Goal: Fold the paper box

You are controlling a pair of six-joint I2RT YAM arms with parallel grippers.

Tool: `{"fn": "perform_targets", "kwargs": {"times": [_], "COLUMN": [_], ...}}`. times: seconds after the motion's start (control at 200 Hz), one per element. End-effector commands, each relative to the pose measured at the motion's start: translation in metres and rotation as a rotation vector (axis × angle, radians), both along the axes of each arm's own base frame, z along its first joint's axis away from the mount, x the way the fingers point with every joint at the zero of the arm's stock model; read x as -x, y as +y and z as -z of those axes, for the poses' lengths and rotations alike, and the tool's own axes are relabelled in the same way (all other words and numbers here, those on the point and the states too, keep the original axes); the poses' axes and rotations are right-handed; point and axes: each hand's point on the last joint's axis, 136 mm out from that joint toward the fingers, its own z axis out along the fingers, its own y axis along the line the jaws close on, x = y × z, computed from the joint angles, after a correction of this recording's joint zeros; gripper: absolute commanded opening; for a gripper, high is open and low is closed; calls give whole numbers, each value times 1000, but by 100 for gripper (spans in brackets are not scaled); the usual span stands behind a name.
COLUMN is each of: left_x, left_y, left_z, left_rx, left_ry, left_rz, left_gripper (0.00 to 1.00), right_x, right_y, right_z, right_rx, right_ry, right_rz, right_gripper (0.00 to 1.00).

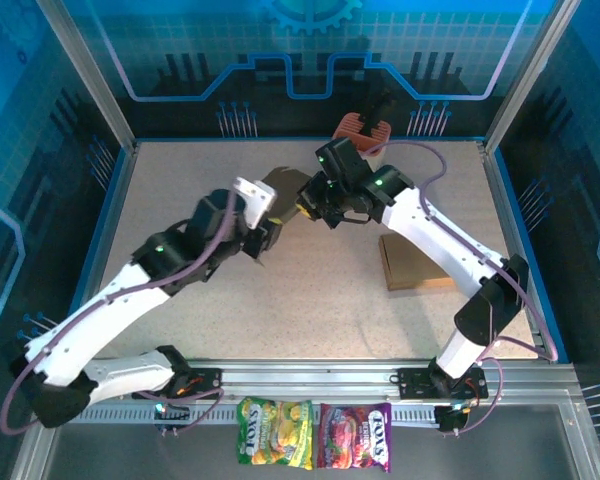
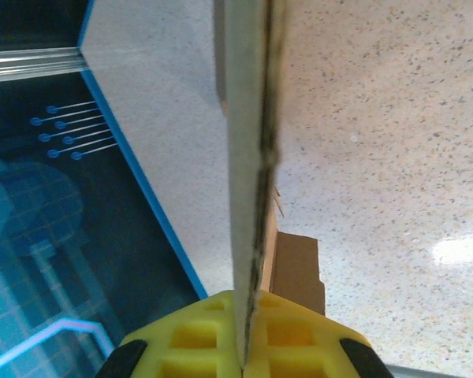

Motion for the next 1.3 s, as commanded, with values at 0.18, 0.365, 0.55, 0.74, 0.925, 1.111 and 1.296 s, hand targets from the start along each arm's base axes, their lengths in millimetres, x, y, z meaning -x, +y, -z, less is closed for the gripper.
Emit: {"fn": "perform_targets", "kwargs": {"times": [0.18, 0.365, 0.55, 0.74, 0.925, 1.111, 1.296], "left_x": [-35, -53, -49, -27, -18, -21, -15], "left_y": [74, 93, 88, 91, 86, 58, 46], "left_z": [-35, 14, 44, 53, 63, 75, 104], "left_rx": [528, 693, 691, 592, 575, 582, 523], "left_ry": [139, 433, 564, 571, 611, 649, 749], "left_rz": [-318, -449, -415, -384, -381, -343, -384], "left_gripper": [49, 44, 43, 44, 44, 43, 44], "right_x": [48, 19, -25, -47, -49, -46, -47], "right_y": [-36, -8, 24, 49, 61, 57, 53], "right_z": [-110, -90, -42, 23, 70, 89, 91], "right_rx": [-23, -71, -87, -128, -175, -179, -201], "right_ry": [-173, -71, 1, 59, 53, 45, 35], "right_rz": [71, 141, 189, 170, 139, 127, 136], "right_gripper": [0, 0, 0, 0, 0, 0, 0]}}
